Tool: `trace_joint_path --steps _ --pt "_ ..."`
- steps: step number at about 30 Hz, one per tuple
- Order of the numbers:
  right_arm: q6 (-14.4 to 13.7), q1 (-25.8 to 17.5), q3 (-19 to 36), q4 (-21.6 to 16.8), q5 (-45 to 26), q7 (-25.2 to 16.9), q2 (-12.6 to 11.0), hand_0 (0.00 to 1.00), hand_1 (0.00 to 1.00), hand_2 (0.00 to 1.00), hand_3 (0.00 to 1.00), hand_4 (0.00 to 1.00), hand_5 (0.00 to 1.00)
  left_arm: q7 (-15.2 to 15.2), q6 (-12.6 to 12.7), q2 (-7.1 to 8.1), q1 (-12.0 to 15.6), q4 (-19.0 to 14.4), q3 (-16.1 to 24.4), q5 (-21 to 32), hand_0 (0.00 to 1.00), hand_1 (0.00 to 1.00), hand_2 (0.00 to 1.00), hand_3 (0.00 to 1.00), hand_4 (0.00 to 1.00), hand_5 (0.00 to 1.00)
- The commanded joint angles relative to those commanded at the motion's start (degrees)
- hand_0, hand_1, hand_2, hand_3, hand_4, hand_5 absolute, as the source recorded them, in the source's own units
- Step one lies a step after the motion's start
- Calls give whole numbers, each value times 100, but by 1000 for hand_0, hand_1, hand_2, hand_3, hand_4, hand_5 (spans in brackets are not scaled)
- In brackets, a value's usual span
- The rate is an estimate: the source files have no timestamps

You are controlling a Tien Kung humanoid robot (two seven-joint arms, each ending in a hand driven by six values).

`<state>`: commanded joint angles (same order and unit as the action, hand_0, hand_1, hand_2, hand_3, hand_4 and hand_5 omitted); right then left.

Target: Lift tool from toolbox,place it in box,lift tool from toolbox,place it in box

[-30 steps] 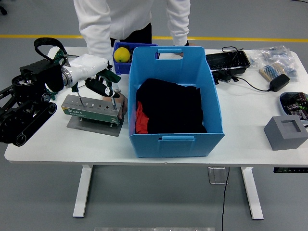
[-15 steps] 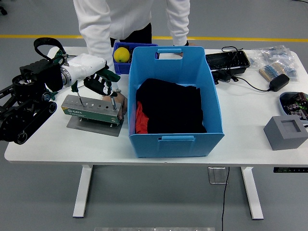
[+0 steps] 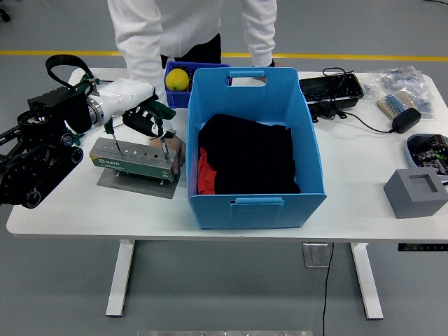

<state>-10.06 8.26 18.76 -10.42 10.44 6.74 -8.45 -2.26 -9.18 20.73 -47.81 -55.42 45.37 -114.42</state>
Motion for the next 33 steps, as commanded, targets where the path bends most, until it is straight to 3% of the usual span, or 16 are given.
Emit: trace_joint_path --steps 1,6,24,25,30,31,33 --pt "-1 1 0 0 -2 0 0 672 645 719 574 779 679 -13 17 2 -2 4 1 35 215 52 86 97 998 613" --pt "-1 0 3 1 0 1 0 671 645 719 573 780 679 -76 112 8 2 -4 27 131 192 21 62 65 998 608" --pt "-11 -43 96 -3 109 30 15 671 645 719 573 780 677 -375 611 94 -12 -79 193 493 174 2 38 42 998 606" --pt "-12 -46 100 -3 115 32 16 671 645 719 573 780 678 -384 634 98 -10 -81 207 529 172 2 31 27 998 679" --pt "-18 -62 131 -5 159 41 21 671 645 719 573 780 678 -402 700 131 -16 -112 295 630 172 2 31 27 998 679" --pt "-20 -66 129 -6 154 40 21 671 645 719 573 780 679 -399 696 146 -21 -131 320 645 173 2 31 28 934 680" --pt "-22 -69 131 -7 155 40 21 671 645 719 573 780 679 -391 683 169 -32 -159 347 658 173 2 31 28 934 680"
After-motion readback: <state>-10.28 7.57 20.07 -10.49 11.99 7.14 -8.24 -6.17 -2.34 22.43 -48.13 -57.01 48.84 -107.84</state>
